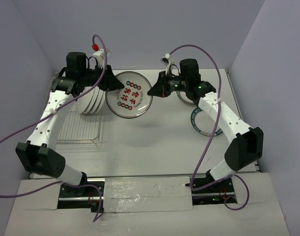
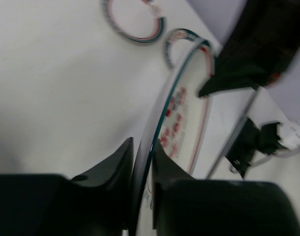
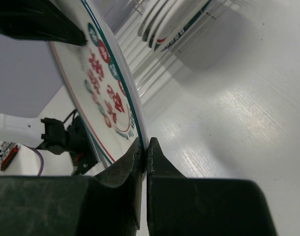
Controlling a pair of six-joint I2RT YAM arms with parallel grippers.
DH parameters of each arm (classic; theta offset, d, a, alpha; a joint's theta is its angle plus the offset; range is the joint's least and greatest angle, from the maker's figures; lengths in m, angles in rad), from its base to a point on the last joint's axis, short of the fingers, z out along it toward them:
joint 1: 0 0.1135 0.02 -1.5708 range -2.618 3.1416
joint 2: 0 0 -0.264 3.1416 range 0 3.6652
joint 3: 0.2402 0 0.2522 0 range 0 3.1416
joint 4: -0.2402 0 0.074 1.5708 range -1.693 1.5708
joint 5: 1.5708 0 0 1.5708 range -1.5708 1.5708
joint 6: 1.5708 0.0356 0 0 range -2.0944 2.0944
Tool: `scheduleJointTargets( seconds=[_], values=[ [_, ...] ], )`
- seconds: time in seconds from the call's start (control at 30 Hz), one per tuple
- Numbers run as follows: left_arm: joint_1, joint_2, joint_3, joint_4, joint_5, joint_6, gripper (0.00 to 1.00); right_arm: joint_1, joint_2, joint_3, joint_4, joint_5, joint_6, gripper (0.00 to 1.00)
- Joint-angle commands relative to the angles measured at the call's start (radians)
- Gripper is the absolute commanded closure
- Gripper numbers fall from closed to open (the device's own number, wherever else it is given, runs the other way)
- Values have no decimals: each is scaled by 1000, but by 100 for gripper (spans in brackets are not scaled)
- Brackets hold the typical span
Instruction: Load the plates into the dish rack
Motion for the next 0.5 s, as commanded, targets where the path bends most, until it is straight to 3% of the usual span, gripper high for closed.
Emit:
scheduleJointTargets(
  seconds=[0.0, 0.07, 0.1, 0.13, 0.23, 0.33, 0.37, 0.47],
  values=[
    [0, -16, 5, -4, 66, 2, 82, 11, -43, 77, 28, -24, 10, 100],
    [2, -34, 11, -5, 43, -4, 100, 13, -42, 86, 19, -15, 19, 86],
    [7, -47, 17, -7, 24, -12, 100, 13, -42, 88, 17, -4, 25, 56],
    [13, -56, 33, -10, 9, -10, 100, 11, -43, 89, 17, 2, 33, 39],
    [77, -99, 82, -22, -138, -19, 100, -1, -42, 92, 14, 19, 74, 3],
    [102, -155, 135, -36, -358, 5, 100, -24, -32, 98, 16, 8, 97, 0],
    [103, -183, 142, -39, -546, 39, 100, -42, -29, 98, 17, 7, 106, 0],
    [103, -206, 163, -44, -797, 133, 100, -74, -26, 103, 14, 19, 106, 0]
  ],
)
